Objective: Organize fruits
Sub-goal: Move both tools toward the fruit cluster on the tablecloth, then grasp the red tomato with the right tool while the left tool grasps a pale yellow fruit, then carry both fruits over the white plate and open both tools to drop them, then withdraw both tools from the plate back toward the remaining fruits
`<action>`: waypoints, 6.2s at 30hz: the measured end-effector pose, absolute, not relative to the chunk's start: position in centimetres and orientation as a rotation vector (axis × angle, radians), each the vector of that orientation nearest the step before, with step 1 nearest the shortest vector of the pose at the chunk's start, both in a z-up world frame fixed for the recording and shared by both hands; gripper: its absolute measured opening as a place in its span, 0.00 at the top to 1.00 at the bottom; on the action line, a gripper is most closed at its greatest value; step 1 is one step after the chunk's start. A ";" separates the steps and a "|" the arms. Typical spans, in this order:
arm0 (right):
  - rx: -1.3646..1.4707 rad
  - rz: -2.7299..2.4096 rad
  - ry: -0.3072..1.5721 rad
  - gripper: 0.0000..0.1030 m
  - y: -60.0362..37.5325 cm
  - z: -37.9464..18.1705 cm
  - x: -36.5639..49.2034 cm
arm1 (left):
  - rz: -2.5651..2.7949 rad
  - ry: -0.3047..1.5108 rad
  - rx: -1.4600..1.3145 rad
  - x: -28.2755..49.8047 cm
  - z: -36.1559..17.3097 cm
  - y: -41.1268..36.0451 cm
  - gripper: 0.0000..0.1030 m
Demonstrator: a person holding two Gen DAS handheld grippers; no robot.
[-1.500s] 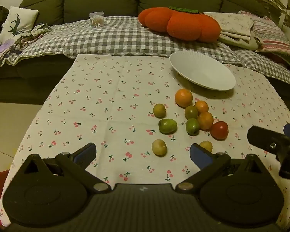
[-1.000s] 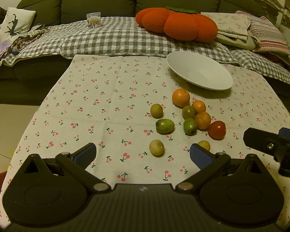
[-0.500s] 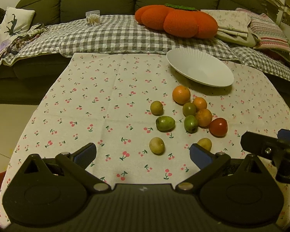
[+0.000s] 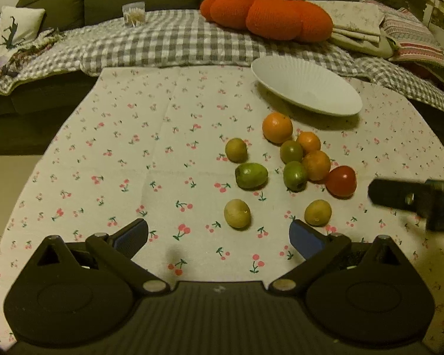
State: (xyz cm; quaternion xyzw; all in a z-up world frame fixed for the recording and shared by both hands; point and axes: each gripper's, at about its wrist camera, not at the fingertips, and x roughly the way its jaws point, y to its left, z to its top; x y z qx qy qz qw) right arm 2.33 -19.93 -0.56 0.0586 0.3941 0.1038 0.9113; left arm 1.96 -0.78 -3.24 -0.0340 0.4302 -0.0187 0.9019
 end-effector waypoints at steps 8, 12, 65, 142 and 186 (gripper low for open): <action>0.218 0.216 0.832 0.02 -21.7 -1.5 5.8 | -0.095 0.882 -0.076 2.9 -4.4 -1.6 0.10; 0.209 0.212 0.877 0.06 -21.8 -1.8 7.3 | -0.169 0.871 -0.095 3.1 -4.7 -3.0 0.15; 0.127 0.320 0.884 0.67 -22.1 -2.9 9.8 | -0.335 0.733 0.000 3.8 -6.8 -7.2 0.75; 0.231 0.126 0.747 0.50 -28.5 0.0 21.6 | -0.237 0.658 -0.144 20.0 -2.1 -5.6 0.40; 0.228 0.258 0.778 0.30 -20.9 1.2 7.4 | -0.138 0.822 -0.103 4.0 -3.7 0.4 0.28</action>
